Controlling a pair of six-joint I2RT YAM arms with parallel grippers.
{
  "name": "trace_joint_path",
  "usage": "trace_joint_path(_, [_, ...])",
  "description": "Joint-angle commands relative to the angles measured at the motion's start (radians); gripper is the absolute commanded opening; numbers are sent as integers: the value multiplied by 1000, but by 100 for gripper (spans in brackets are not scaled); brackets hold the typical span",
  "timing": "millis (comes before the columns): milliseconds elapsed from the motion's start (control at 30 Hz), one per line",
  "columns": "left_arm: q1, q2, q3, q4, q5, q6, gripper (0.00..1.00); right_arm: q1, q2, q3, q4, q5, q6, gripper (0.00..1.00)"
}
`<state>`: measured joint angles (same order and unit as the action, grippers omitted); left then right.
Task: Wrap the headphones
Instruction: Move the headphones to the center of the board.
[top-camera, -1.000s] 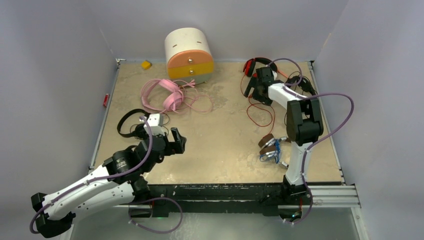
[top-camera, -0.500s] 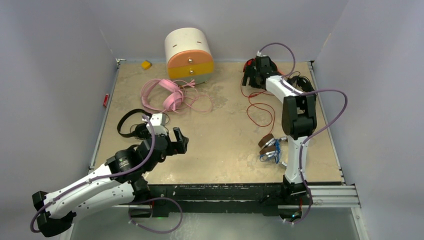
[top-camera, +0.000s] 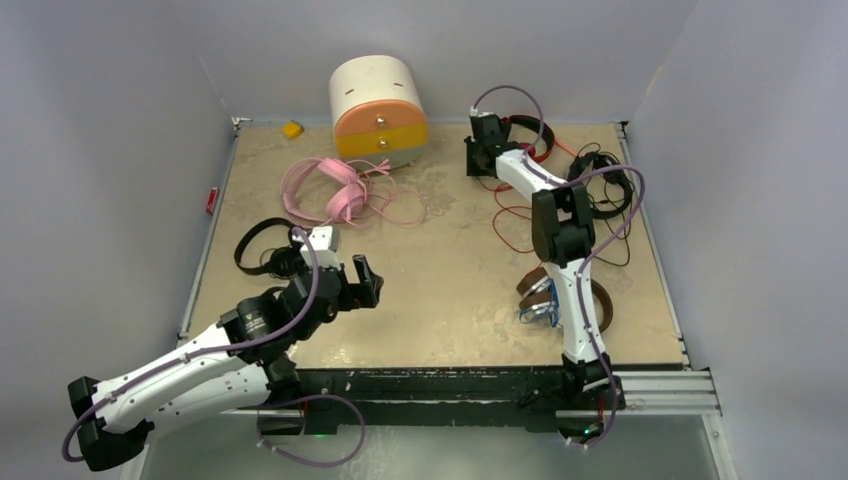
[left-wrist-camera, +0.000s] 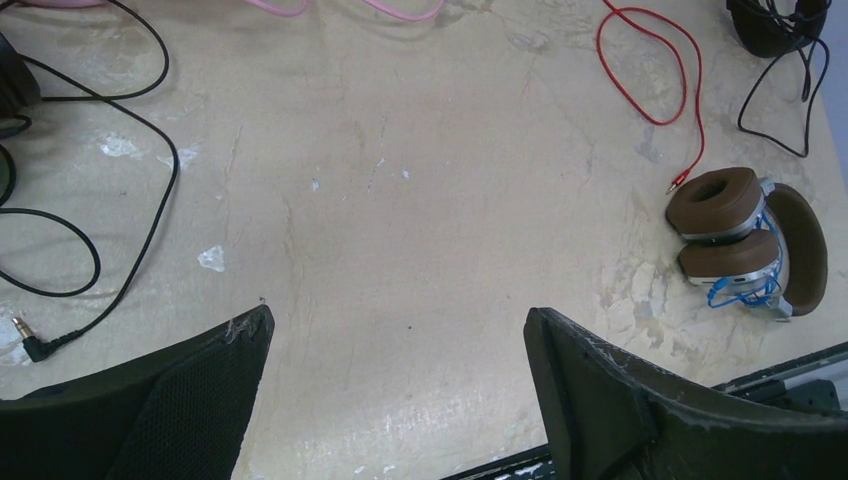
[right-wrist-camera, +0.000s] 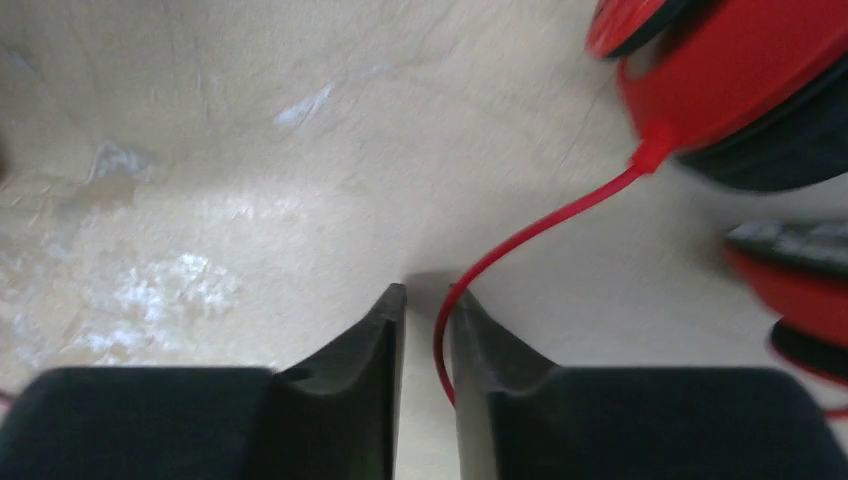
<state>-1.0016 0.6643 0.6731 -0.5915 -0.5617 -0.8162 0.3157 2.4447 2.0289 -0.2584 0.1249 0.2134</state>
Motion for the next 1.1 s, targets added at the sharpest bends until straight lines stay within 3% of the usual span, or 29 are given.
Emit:
trace_joint_path(0, [3, -19, -4, 29, 31, -7, 94, 69, -78, -81, -38, 61, -33, 11])
trace_joint_path(33, [3, -23, -6, 27, 34, -7, 94, 93, -105, -120, -30, 80, -39, 1])
trace_joint_path(67, [3, -26, -5, 25, 36, -7, 94, 118, -134, -158, -28, 92, -41, 0])
trace_joint_path(333, [3, -70, 18, -30, 17, -28, 95, 361, -516, -639, 107, -18, 39, 0])
trace_joint_path(533, [4, -134, -8, -36, 41, -62, 95, 660, -735, -883, 87, 96, 206, 0])
trace_joint_path(600, [4, -141, -13, -37, 47, -66, 95, 708, -784, -923, 51, 122, 272, 0])
trace_joint_path(767, [4, -124, -11, -47, 66, -81, 96, 718, -884, -985, -132, 174, 419, 2])
trace_joint_path(900, [4, -99, -19, -38, 96, -97, 96, 678, -930, -1012, -327, 363, 572, 2])
trace_joint_path(1067, [4, -73, -38, -5, 132, -100, 96, 535, -1037, -1104, -265, 261, 562, 6])
